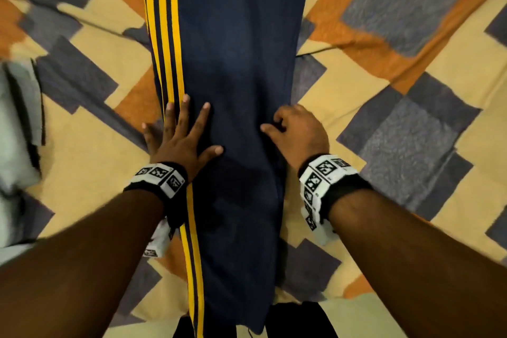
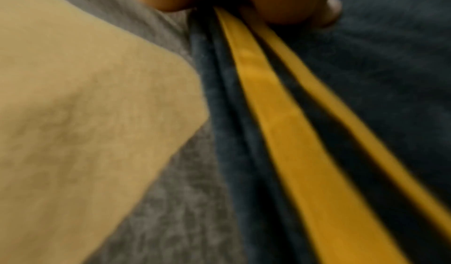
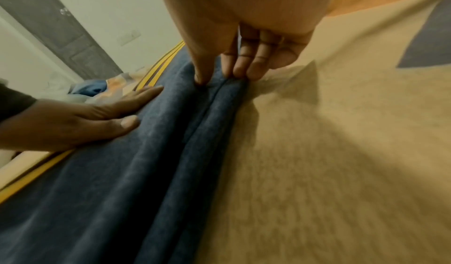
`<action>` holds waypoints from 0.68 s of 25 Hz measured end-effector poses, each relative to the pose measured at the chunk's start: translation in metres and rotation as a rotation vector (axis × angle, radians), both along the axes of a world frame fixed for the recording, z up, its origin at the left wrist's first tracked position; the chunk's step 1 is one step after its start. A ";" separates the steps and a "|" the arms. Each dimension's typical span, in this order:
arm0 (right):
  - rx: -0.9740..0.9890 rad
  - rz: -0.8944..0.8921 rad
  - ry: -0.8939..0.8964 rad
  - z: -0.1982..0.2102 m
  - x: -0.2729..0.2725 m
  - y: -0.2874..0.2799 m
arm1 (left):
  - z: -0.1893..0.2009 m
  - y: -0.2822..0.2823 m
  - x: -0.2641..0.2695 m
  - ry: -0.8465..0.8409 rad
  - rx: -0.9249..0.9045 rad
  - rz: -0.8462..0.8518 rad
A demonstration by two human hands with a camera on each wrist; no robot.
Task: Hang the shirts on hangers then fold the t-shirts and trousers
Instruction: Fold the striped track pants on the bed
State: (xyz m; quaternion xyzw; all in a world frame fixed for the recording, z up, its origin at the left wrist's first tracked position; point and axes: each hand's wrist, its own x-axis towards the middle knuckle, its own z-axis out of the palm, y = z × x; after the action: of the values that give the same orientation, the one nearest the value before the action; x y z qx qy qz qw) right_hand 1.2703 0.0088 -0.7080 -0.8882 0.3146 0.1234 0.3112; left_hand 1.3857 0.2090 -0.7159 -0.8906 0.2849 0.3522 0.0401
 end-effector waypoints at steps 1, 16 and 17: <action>-0.039 0.018 0.091 -0.002 0.006 -0.001 | -0.005 0.001 0.003 0.020 0.020 0.001; 0.091 -0.229 -0.254 0.001 0.006 -0.036 | -0.014 0.000 0.008 0.105 0.093 0.042; 0.051 -0.217 -0.277 0.000 0.025 -0.043 | -0.013 0.001 0.009 0.109 0.086 0.044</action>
State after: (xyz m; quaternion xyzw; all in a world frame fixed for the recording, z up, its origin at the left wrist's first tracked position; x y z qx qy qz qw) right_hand 1.2950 -0.0341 -0.7076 -0.8493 0.3596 -0.0266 0.3856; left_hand 1.3947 0.2099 -0.7288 -0.8736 0.2515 0.4131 0.0550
